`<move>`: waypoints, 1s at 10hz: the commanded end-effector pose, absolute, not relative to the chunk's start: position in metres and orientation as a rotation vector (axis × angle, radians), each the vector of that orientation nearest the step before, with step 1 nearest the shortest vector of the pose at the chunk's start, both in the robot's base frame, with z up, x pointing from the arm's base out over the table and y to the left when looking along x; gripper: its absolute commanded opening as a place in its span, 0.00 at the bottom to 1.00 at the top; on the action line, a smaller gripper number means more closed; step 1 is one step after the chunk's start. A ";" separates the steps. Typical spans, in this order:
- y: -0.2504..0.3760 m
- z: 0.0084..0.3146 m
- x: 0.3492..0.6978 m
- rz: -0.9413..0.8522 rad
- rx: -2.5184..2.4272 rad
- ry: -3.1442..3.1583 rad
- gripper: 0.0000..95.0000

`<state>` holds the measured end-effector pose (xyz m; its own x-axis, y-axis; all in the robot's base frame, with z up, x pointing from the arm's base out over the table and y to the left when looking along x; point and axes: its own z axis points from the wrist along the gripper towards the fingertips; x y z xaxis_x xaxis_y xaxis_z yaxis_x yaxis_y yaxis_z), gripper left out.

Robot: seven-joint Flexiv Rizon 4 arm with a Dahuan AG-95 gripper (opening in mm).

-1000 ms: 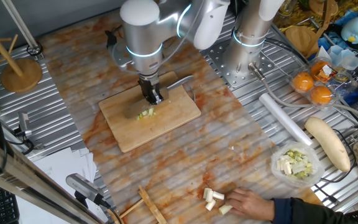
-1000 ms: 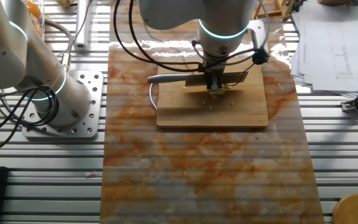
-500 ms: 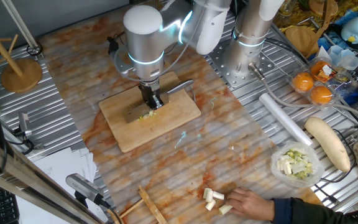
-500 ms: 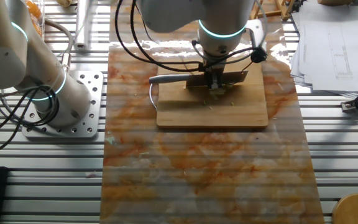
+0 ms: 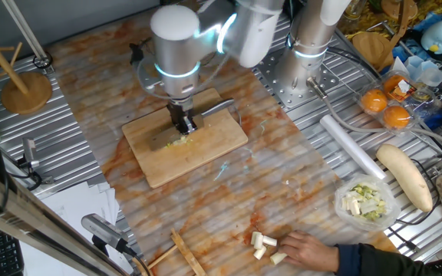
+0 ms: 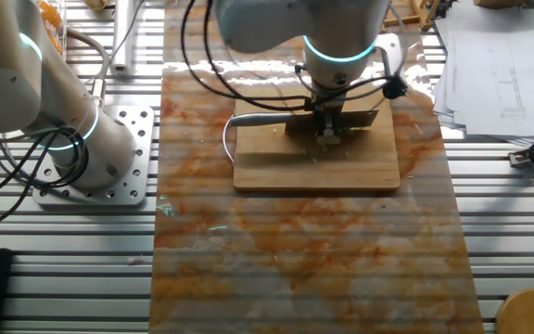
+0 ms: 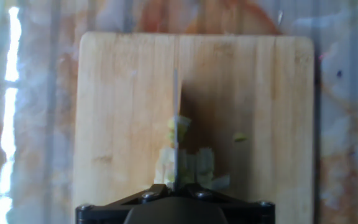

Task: Chop the scallions

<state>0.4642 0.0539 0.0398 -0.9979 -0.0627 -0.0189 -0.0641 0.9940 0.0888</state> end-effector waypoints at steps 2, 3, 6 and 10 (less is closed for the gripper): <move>0.054 0.046 0.460 0.095 -0.173 3.236 0.00; 0.055 0.048 0.459 0.083 -0.174 3.257 0.00; 0.056 0.053 0.458 0.053 -0.169 3.262 0.00; 0.049 0.060 0.457 0.046 -0.199 3.239 0.00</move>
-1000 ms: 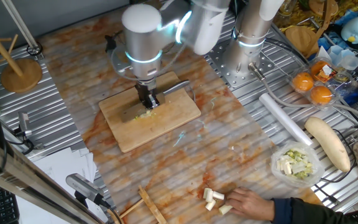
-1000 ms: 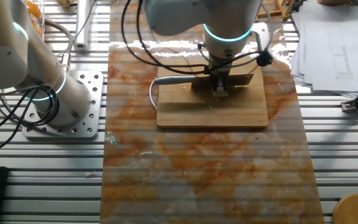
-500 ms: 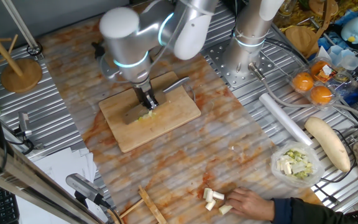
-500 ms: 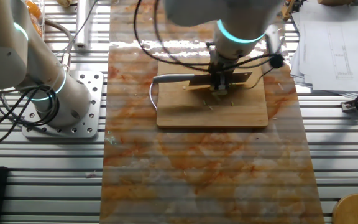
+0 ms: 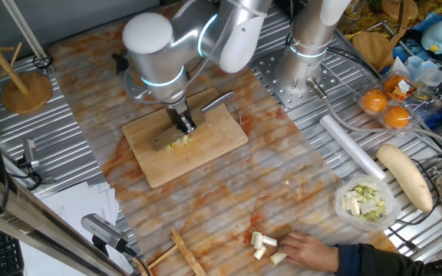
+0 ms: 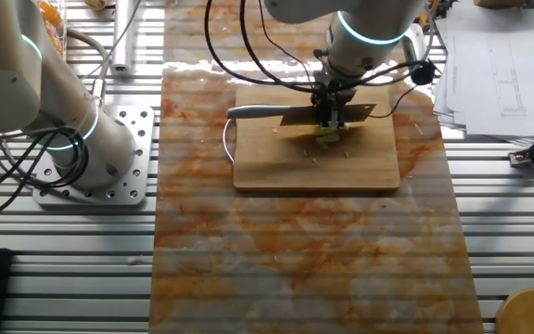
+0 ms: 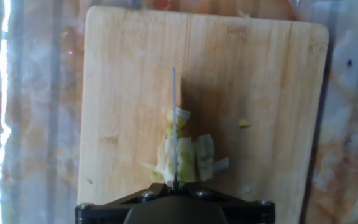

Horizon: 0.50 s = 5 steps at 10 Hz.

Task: Chop the scallions

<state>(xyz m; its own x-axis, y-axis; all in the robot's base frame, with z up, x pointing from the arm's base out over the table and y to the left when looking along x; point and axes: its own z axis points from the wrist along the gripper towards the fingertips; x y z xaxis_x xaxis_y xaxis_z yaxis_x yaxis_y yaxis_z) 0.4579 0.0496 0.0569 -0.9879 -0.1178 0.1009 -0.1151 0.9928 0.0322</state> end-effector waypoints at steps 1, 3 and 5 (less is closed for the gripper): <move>0.047 0.057 0.458 -0.049 0.193 -3.034 0.00; 0.044 0.043 0.463 -0.062 0.209 -3.033 0.00; 0.050 0.026 0.469 -0.070 0.197 -3.031 0.00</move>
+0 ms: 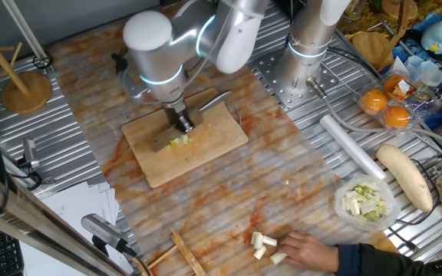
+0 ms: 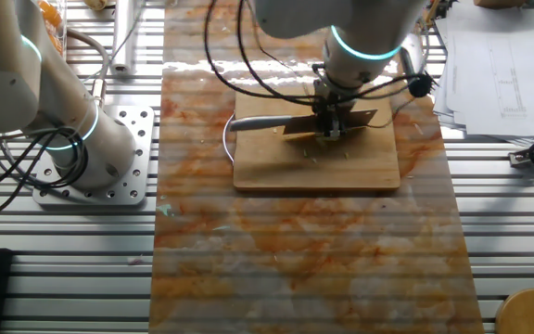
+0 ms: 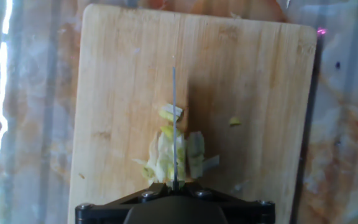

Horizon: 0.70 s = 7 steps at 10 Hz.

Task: Chop the scallions

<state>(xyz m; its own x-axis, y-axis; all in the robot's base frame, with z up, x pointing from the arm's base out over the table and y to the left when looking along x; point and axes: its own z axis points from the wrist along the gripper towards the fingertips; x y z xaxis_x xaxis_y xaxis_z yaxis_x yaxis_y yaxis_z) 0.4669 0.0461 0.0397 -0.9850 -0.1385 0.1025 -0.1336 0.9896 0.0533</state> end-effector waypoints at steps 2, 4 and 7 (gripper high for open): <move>0.049 0.037 0.469 -0.015 0.249 -3.012 0.00; 0.044 0.067 0.455 -0.029 0.298 -2.999 0.00; 0.048 0.078 0.446 -0.044 0.302 -3.020 0.00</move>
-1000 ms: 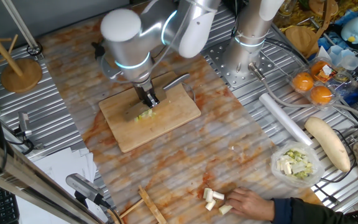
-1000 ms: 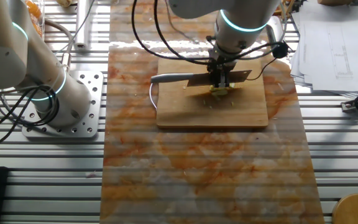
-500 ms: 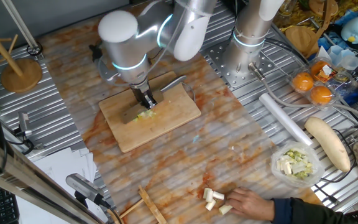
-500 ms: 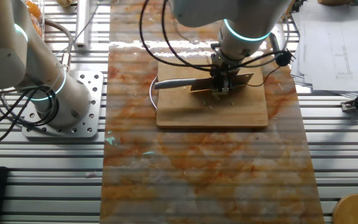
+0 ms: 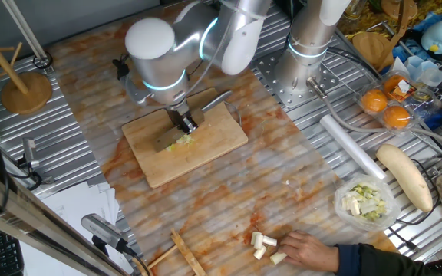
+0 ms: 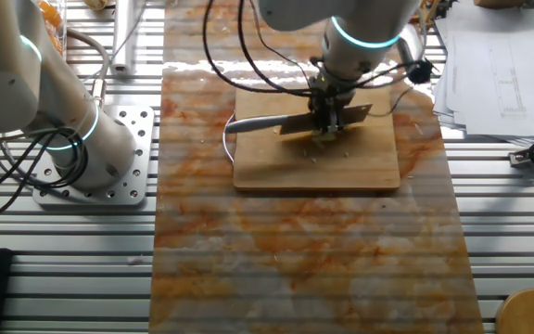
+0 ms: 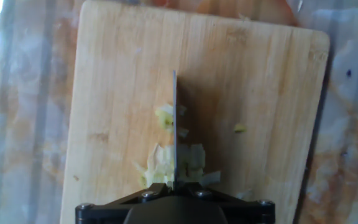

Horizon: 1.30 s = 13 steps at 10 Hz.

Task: Chop the scallions

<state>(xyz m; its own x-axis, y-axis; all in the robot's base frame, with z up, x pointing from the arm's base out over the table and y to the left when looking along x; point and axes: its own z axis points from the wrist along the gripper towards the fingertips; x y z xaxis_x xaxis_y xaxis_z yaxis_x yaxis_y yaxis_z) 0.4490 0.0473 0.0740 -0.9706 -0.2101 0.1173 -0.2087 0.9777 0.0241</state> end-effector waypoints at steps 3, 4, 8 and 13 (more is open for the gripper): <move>0.053 0.072 0.451 -0.035 0.300 -3.022 0.00; 0.053 0.068 0.453 -0.036 0.297 -3.025 0.00; 0.061 0.044 0.466 -0.032 0.277 -3.044 0.00; 0.060 0.047 0.464 -0.054 0.284 -3.039 0.00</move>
